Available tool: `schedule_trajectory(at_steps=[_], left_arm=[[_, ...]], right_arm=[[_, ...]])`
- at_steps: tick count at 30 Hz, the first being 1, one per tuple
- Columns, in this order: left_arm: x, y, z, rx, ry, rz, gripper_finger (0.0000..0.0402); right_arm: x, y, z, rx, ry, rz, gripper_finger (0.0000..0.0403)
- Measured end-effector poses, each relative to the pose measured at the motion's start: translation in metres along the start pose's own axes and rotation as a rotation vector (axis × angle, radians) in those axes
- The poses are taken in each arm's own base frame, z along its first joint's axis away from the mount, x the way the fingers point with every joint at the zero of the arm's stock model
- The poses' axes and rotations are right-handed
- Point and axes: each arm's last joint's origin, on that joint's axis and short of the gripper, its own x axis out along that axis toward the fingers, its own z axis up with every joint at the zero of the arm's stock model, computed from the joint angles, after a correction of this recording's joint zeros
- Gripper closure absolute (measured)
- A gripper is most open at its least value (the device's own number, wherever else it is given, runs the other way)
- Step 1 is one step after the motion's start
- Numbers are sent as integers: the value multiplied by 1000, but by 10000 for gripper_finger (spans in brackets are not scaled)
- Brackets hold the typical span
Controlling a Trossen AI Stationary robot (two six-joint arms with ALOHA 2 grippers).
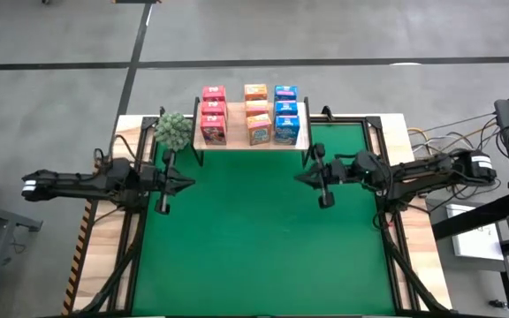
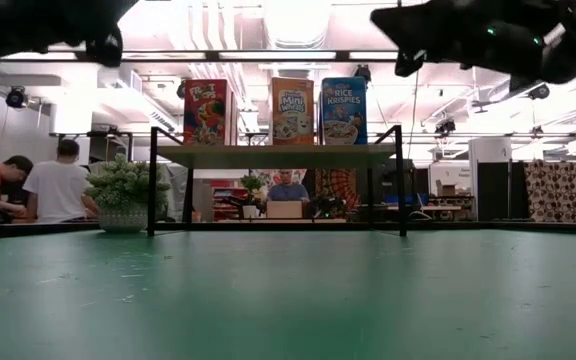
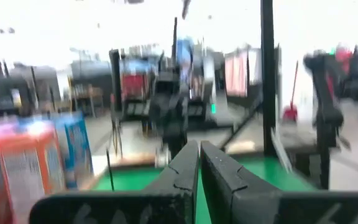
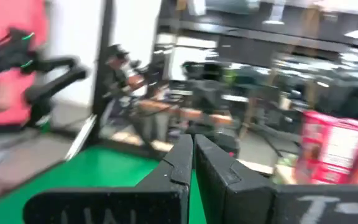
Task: Stack cereal on shelf
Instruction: Adjust the orange cereal boxes on the shelf
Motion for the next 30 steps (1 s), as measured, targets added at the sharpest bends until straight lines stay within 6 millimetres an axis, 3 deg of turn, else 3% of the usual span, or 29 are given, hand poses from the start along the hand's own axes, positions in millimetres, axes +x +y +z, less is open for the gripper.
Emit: schedule_trajectory(at_steps=[4, 10, 21, 30], left_arm=[[7, 1, 7, 7, -91, 15, 402], [21, 5, 0, 43, -68, 124, 402], [29, 9, -2, 95, -82, 249, 401], [40, 10, -2, 104, -36, 244, 401]], right_arm=[[11, -10, 10, 55, 129, -104, 394], [36, -27, 37, 31, 394, -215, 394], [77, -58, 95, -9, 639, -371, 394], [118, -98, 106, -55, 826, -375, 394]])
